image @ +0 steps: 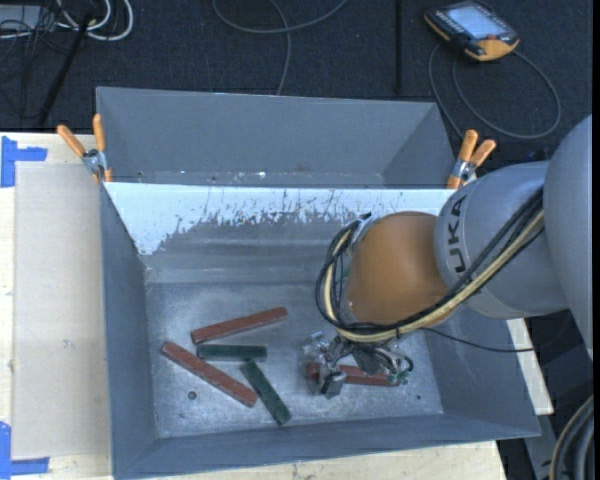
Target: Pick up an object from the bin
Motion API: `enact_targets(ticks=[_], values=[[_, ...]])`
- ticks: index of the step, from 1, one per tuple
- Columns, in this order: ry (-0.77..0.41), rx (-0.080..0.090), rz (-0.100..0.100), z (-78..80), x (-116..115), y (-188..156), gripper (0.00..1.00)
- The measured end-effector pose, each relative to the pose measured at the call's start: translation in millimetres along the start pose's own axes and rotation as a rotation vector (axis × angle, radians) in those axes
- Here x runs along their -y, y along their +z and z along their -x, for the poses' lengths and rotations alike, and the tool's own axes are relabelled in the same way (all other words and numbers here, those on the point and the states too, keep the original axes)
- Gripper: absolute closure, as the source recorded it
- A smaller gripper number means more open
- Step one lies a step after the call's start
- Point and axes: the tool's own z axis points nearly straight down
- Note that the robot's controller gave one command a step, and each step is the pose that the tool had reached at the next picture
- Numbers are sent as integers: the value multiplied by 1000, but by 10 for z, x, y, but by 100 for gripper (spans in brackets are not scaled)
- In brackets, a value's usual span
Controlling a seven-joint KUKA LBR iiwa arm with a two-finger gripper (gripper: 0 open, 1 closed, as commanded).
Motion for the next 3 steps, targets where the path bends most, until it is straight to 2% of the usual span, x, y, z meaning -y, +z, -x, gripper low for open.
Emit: enact_targets(ticks=[1, 2, 3], values=[[4, -7, 2, 25, -6, -431, 100], [-35, -4, 0, -311, 431, -240, 0], [-35, 0, 0, -295, 426, -255, 100]])
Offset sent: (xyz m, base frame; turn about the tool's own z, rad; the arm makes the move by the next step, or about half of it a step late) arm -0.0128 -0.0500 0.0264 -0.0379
